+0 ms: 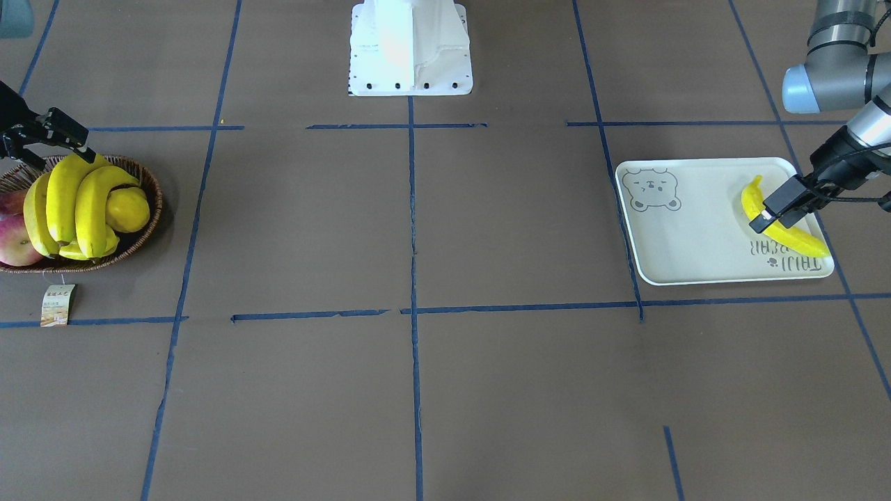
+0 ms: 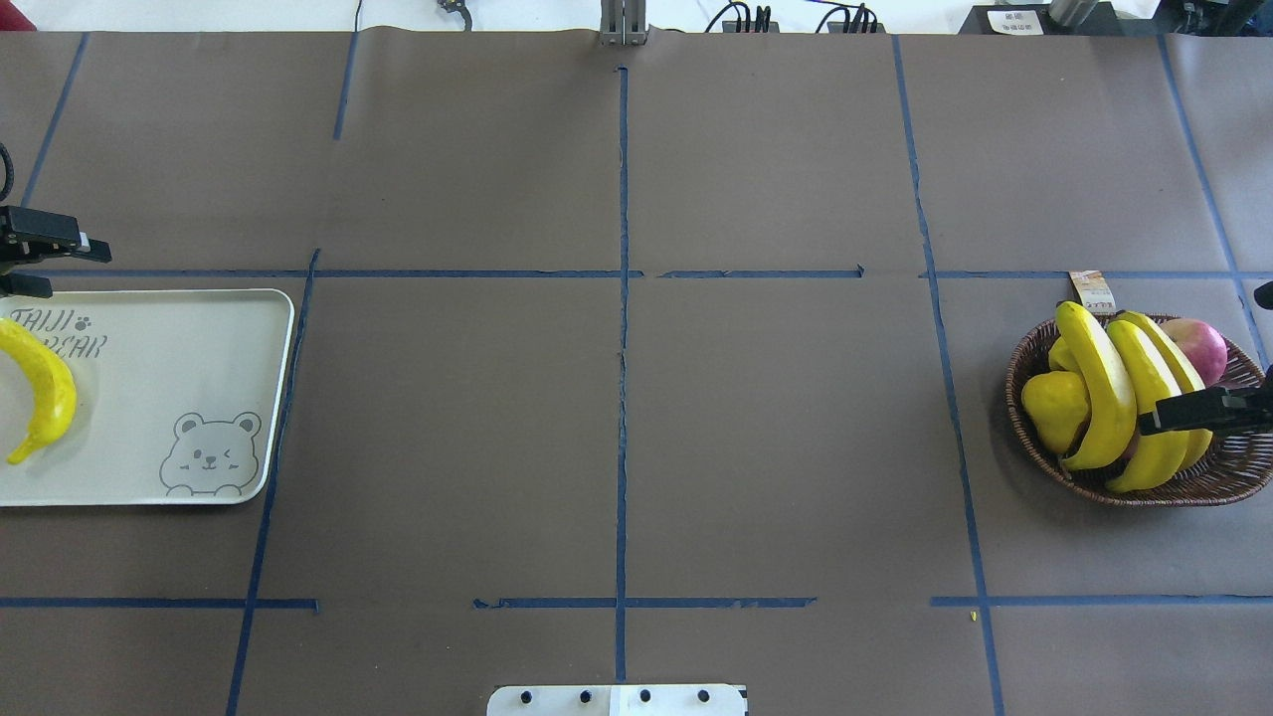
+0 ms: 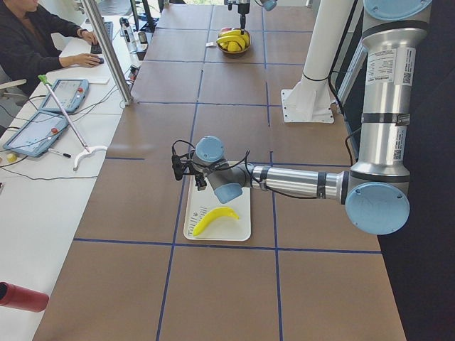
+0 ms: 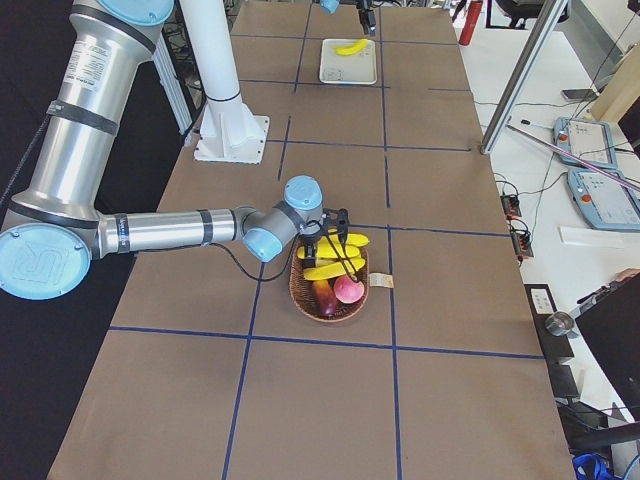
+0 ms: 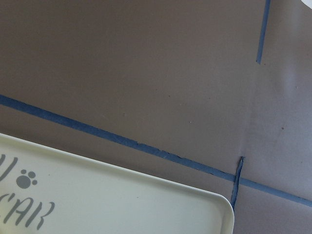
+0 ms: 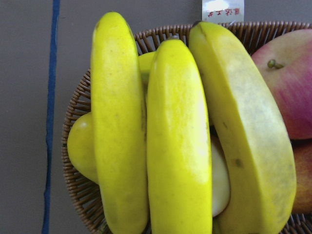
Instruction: Transfer all bananas from basket to plate
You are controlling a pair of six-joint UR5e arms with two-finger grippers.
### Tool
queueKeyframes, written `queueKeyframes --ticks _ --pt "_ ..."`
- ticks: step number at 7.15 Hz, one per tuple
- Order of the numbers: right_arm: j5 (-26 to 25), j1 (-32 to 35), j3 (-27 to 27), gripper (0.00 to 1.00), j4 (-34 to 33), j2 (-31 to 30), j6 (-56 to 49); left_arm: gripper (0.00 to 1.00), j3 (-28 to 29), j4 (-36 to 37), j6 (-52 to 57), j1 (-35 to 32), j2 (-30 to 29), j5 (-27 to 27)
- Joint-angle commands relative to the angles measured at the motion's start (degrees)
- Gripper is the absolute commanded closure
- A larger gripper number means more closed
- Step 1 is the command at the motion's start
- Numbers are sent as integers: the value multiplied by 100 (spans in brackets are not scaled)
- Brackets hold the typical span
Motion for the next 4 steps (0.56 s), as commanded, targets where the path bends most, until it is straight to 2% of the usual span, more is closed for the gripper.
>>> queueKeyframes --ticks 1,2,3,4 --pt "-1 -21 -56 65 -1 -9 -9 1 20 -1 2 2 -11 -6" --pt "-1 -12 -65 86 -1 -9 -35 1 11 -1 2 -7 -2 -15" --pt "8 14 -21 96 8 -27 -44 1 11 -1 2 2 -2 -15" --pt "69 197 5 98 17 -36 -53 1 3 -1 -7 2 -2 -15"
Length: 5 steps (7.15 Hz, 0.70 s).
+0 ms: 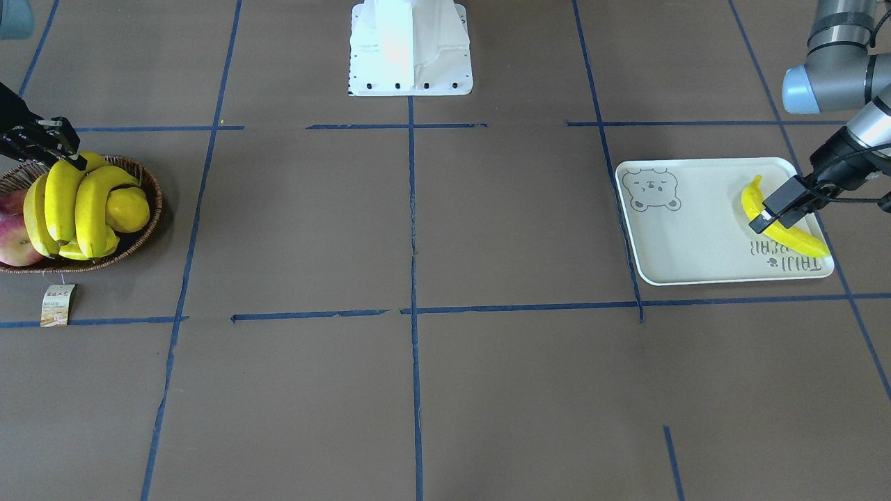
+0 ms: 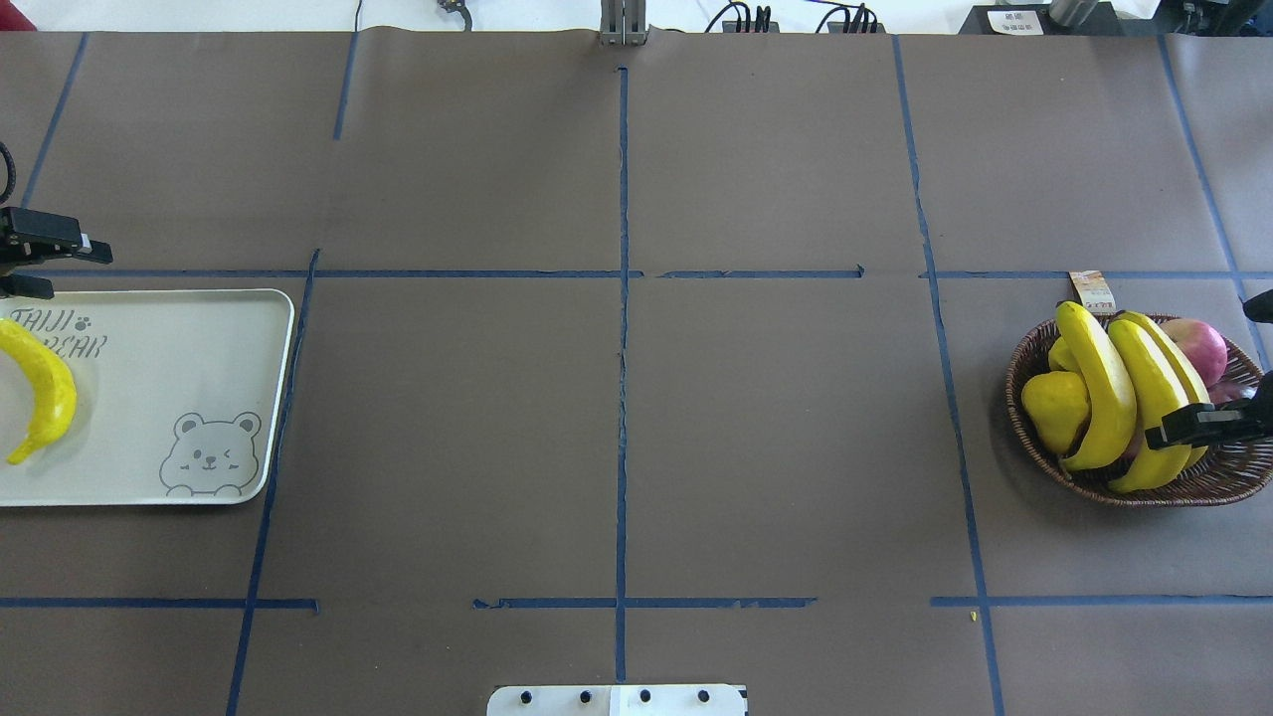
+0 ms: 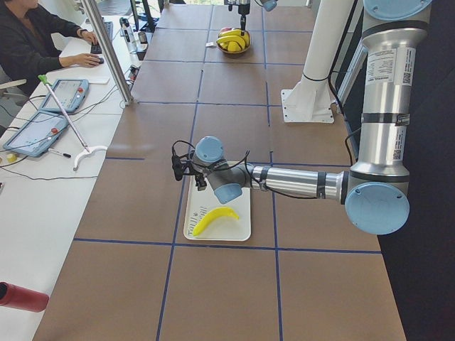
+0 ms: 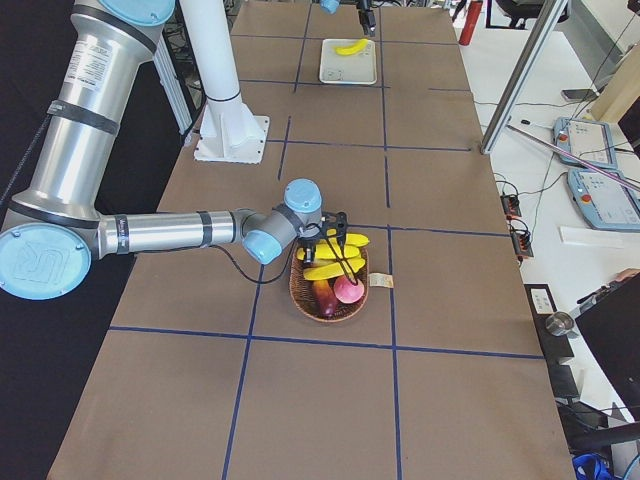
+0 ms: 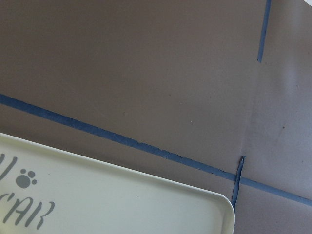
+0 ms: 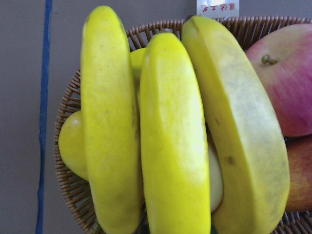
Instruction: Transfer all bananas from basket to plate
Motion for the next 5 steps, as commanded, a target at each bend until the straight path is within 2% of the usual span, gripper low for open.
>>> queueKeyframes --ticks 1,2,4,5 --pt "93 436 223 98 -8 -82 -31 1 -51 9 -15 -7 1 -10" --pt "363 813 417 98 -34 -153 -57 1 -69 9 -15 -7 1 -19" --pt "1363 1736 576 99 -52 -127 -329 1 -69 9 -24 -15 1 -10" --pt "1594 1835 707 99 -78 -75 -321 1 -69 17 -24 -7 1 -10"
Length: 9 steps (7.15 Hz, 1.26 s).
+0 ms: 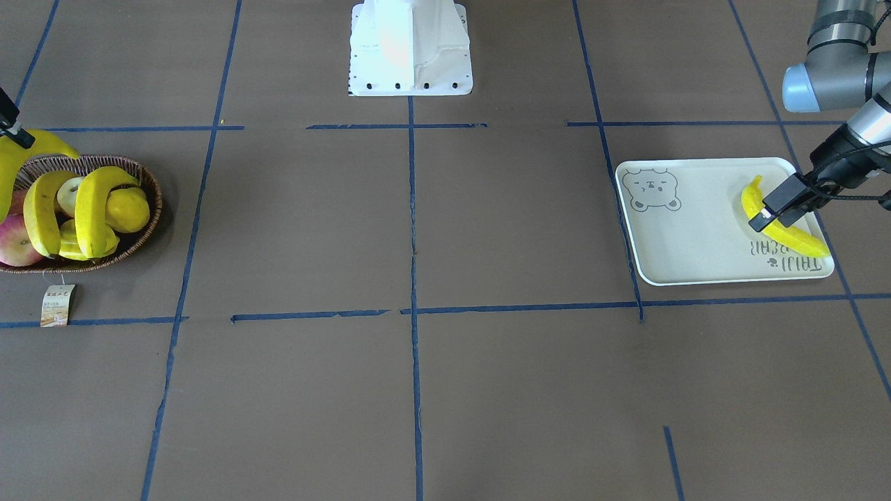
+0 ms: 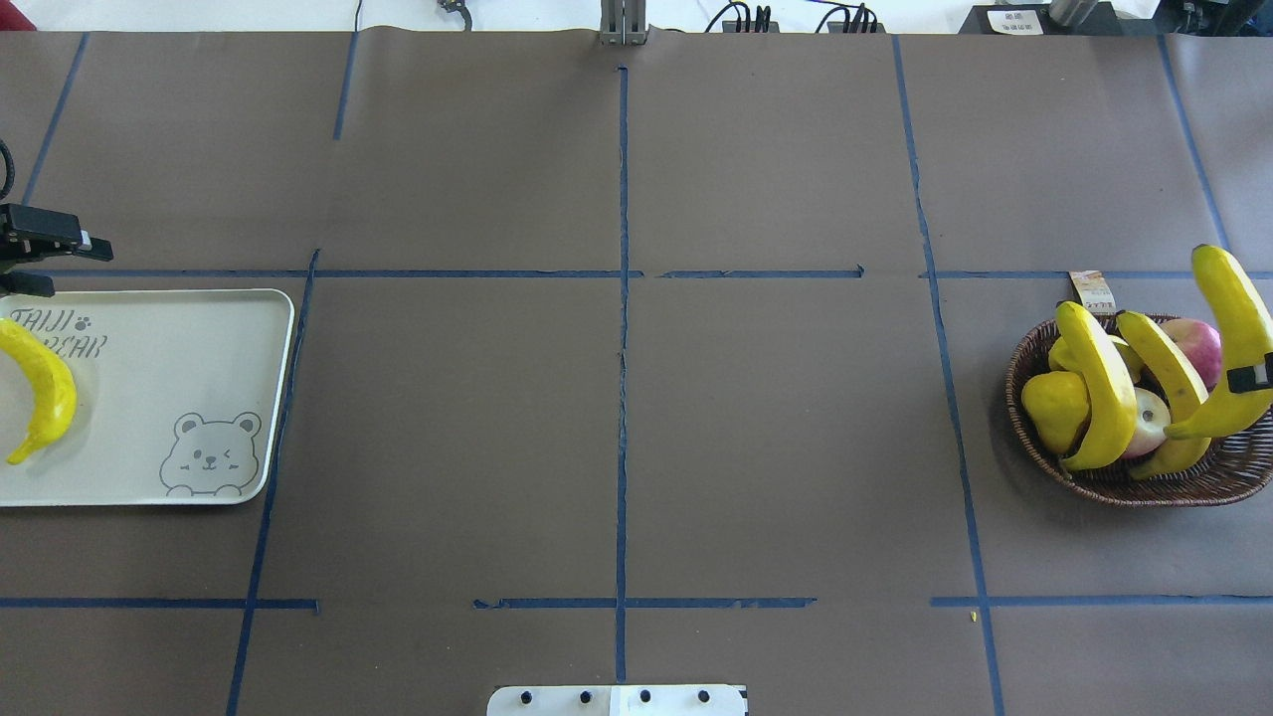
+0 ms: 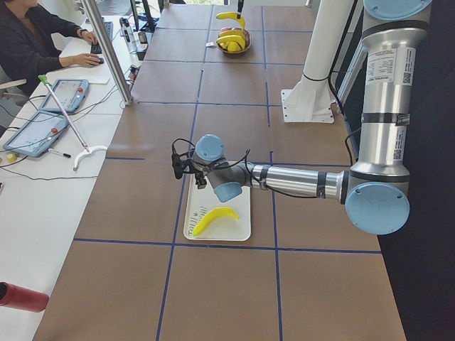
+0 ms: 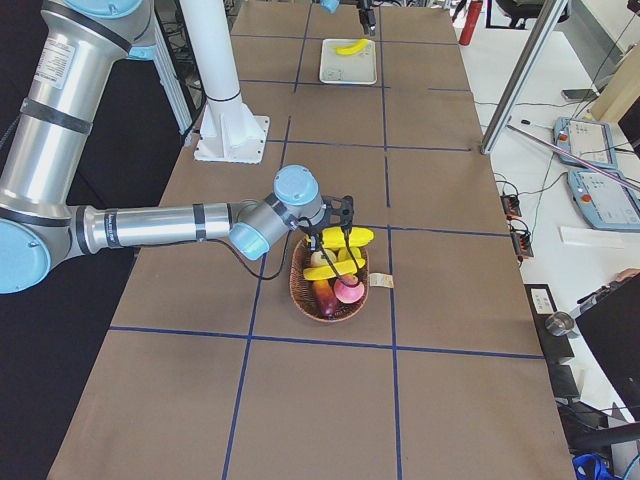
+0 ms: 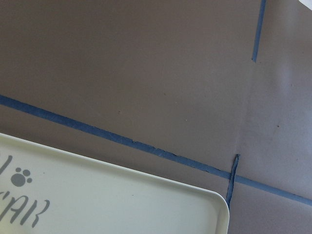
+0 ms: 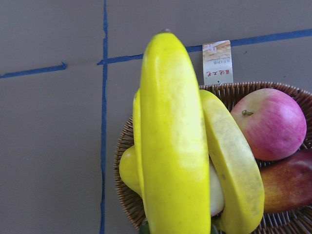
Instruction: Transfer all bananas from basket to plate
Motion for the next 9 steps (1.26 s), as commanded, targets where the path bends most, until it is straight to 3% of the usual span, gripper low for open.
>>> queueKeyframes --ticks 1,3,5,6,7,9 --pt "368 32 131 100 -96 632 29 1 -20 -4 -3 13 0 3" --pt "-155 -747 17 99 -683 1801 413 1 -55 -13 -439 65 -392 11" --pt "-1034 -1724 -89 98 -616 2620 1824 1 -55 -161 -1729 502 -1192 46" --pt "-1195 -2023 -98 97 -607 3103 2484 1 -29 -188 -2344 601 -1656 55" --pt "-1396 -2296 -107 97 -607 3456 2830 1 -37 -215 -2628 819 -1896 247" --pt "-1460 -2597 -98 97 -598 4011 3288 1 -55 -1071 -3364 1408 -2116 1010"
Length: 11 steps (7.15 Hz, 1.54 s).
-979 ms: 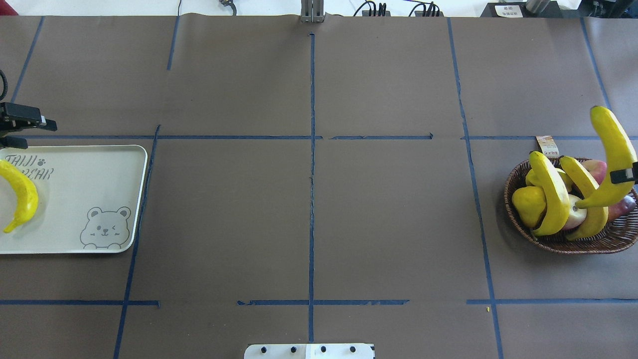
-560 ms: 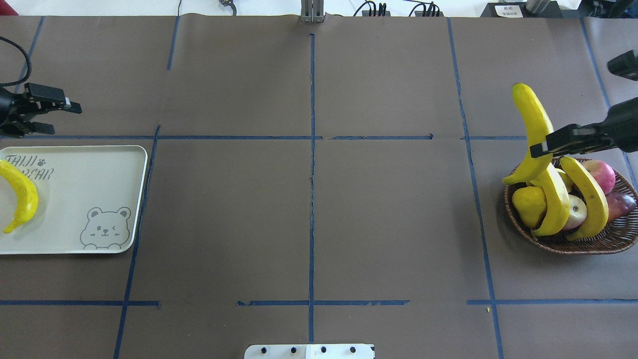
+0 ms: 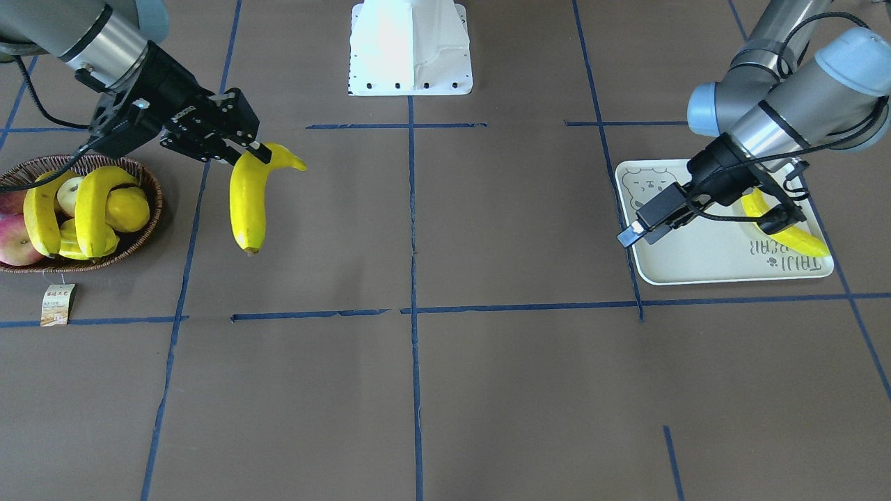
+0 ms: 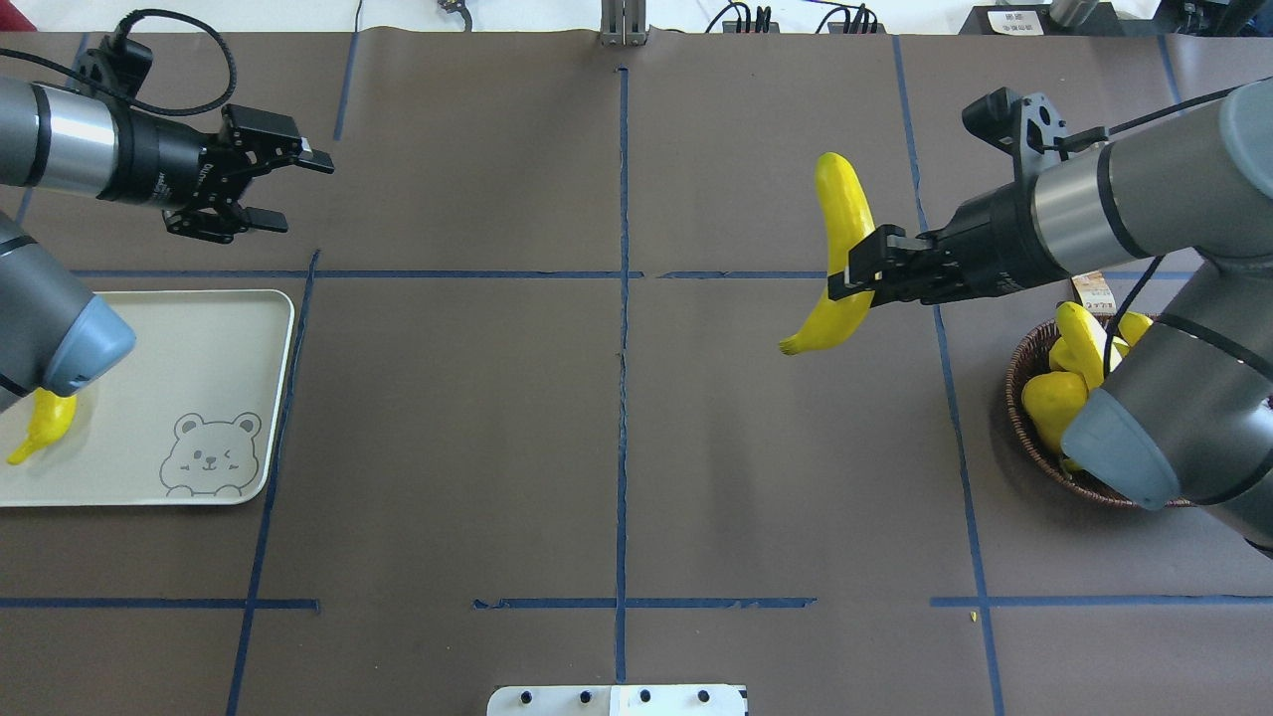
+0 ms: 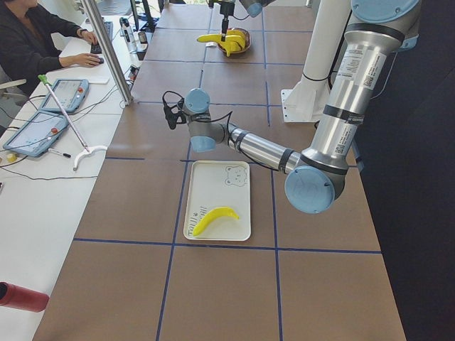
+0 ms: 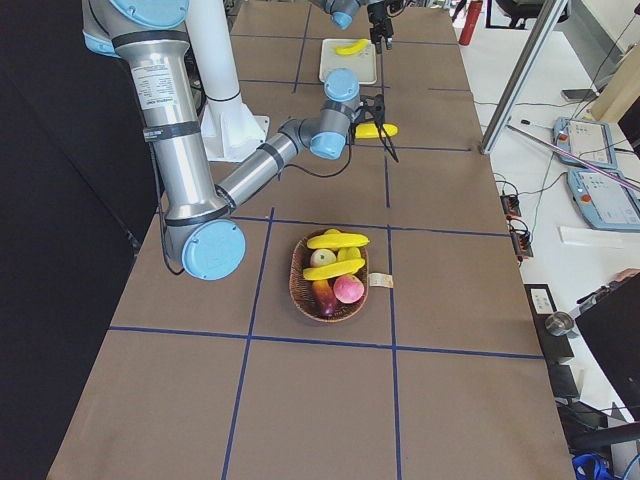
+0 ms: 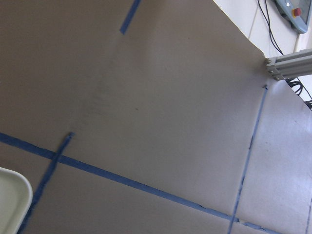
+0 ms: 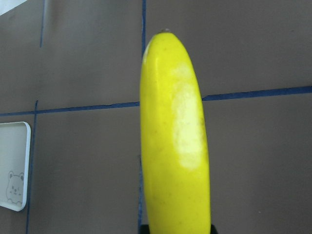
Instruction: Transfer all bananas from basket to plate
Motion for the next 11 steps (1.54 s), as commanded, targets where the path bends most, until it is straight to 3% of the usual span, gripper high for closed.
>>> queueKeyframes --ticks 1,3,6,8,11 --pt "-64 -364 -5 97 3 479 325 1 -9 -493 -1148 443 -619 450" --pt "-526 -838 4 97 3 585 342 1 -9 -450 -1664 803 -1209 468" --pt "-1301 -1559 4 97 3 858 386 1 -9 -449 -1621 1242 -1501 712" --pt "-1365 -1614 21 97 3 876 395 1 -79 -449 -1594 1620 -1563 950" --pt "-1382 -1623 13 97 3 964 448 1 -150 -449 -1577 2490 -1616 1942"
